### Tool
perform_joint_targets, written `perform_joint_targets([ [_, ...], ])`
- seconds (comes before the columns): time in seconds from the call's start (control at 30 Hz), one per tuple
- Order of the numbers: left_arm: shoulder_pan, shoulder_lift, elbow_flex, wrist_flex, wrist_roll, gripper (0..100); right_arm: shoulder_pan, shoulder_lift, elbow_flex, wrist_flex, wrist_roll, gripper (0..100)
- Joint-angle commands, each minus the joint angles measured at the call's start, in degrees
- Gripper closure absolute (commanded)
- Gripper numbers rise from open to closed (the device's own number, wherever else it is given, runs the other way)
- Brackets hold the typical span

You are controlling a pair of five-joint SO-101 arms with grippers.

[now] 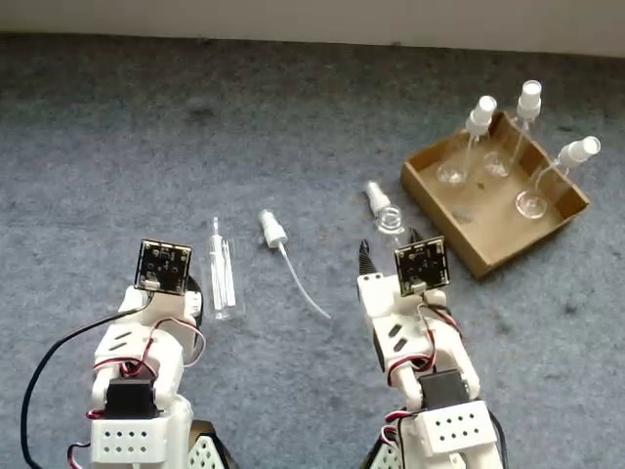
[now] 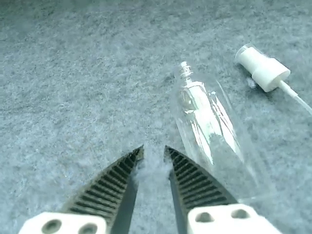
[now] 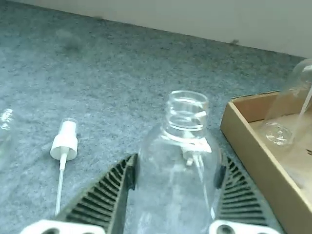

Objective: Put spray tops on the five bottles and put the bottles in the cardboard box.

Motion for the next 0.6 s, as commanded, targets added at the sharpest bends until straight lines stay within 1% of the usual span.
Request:
perform_joint_targets([
  [0.0,1.3,0.0,-5.1,1.8,-0.7,97,0.1,-0.9,1.1,-5.2,-0.5,82.2],
  [0.13,1.3,0.1,-11.0,7.7,-3.9,97,0.0,-0.9,1.5,-5.9,-0.9,82.2],
  [0.2,1.5,0.2,-13.7,9.7,-4.0,97,0.0,-0.9,1.6,-5.9,-0.9,82.2],
  [0.37,1.5,1.8,-18.9,10.9,-4.2,97,-0.8,-0.9,1.7,-5.8,-1.1,82.2],
  [0.43,1.5,6.2,-21.7,10.8,-4.3,97,-1.5,-0.9,3.0,-5.8,-1.1,82.2],
  [0.57,1.5,20.1,-29.8,10.4,-4.3,97,-1.2,-0.9,4.9,-5.8,-0.7,82.2],
])
